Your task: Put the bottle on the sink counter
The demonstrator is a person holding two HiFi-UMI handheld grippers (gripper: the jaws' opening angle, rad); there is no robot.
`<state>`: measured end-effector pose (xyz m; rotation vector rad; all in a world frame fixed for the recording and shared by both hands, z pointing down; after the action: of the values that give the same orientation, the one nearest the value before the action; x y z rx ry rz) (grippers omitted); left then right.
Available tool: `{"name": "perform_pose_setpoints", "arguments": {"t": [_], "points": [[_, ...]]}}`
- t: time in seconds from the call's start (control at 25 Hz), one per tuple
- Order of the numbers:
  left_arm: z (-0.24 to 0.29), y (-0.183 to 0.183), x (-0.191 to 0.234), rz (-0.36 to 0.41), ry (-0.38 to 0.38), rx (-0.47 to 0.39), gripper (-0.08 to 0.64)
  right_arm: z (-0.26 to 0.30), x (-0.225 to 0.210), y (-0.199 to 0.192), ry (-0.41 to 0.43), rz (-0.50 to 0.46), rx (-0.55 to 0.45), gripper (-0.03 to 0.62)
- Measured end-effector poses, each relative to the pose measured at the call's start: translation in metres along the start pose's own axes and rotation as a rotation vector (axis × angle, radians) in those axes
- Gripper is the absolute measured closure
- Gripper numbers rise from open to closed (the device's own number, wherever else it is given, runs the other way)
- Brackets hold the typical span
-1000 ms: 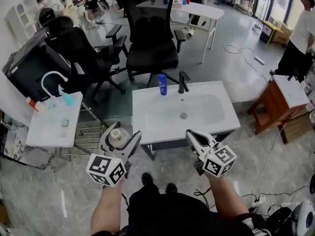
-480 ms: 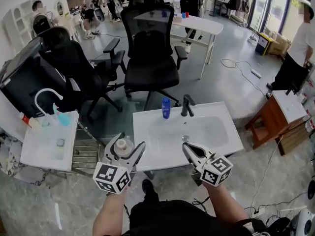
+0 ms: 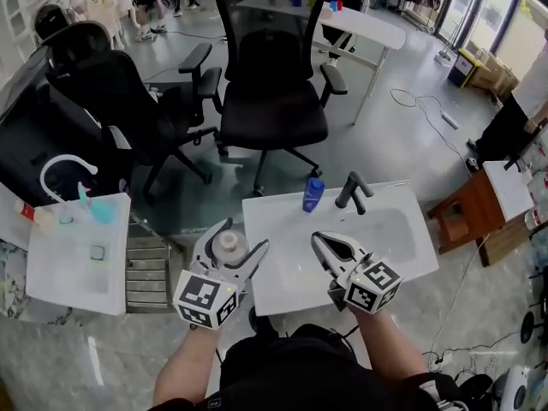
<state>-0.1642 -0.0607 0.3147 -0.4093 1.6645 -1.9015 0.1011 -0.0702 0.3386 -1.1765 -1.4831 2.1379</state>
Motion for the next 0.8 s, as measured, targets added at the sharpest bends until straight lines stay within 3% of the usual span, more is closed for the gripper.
{"name": "perform_pose_setpoints", "arguments": {"t": [0.28,0.8], "points": [[0.038,-0.016,0.014,-0.034,-0.003,0.040,0.209,0.014,-0.024,0.000,-0.016,0.016,0.029,0.578],[0.087,-0.026,-0.019,-0.028,0.016,0.079,0.209,0.014,-0.072,-0.020,0.053,0.067,0.078,0.577]]}}
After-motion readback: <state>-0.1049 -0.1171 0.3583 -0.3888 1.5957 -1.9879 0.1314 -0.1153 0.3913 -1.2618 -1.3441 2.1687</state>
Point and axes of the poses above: the fingertips, and each gripper's own axes: z forward along the fingers, x to its left, y out of its top, the point moved 10 cm from there along -z, backward along the fingers, and after that the axes turned 12 degrees about z, right-handed, at the moved point
